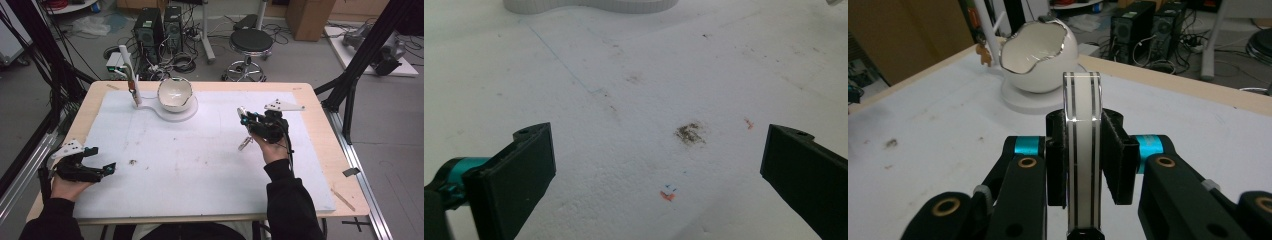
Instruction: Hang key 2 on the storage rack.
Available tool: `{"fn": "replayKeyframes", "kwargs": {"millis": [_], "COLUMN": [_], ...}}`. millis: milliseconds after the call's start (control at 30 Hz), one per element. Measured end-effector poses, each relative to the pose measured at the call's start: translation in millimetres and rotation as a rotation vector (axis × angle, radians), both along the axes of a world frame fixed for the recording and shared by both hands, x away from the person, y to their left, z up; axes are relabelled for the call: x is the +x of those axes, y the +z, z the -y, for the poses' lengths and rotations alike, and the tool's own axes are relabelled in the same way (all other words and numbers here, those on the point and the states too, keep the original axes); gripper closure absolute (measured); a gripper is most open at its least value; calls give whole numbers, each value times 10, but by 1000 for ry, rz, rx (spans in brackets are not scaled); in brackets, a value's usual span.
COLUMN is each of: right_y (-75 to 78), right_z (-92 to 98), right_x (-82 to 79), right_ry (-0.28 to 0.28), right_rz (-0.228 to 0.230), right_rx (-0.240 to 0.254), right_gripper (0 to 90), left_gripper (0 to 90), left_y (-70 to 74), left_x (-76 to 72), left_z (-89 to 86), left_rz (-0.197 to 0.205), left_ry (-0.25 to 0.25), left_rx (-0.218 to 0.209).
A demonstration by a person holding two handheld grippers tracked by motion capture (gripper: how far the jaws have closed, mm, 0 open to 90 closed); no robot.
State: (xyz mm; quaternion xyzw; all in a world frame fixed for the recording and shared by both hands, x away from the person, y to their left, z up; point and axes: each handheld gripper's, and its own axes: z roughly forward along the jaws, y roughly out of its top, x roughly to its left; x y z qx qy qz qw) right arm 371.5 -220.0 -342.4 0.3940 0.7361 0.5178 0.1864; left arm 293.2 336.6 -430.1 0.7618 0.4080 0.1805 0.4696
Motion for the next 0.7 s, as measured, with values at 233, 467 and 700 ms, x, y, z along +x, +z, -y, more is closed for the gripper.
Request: {"fn": "replayKeyframes", "kwargs": {"millis": [233, 467, 700], "right_y": [129, 193, 286], "right_z": [-192, -390, -604], "right_x": [49, 117, 197], "right_ry": [38, 71, 107], "right_rz": [21, 15, 28], "right_rx": [-9, 3, 1], "right_gripper": [745, 745, 745], "left_gripper": [17, 17, 17], "left_y": [4, -2, 3], "left_x": [-4, 2, -3], "left_z": [0, 0, -8], "left_rz": [2, -1, 2], "left_ry": [-1, -2, -3], "left_rx": [-4, -3, -6]}}
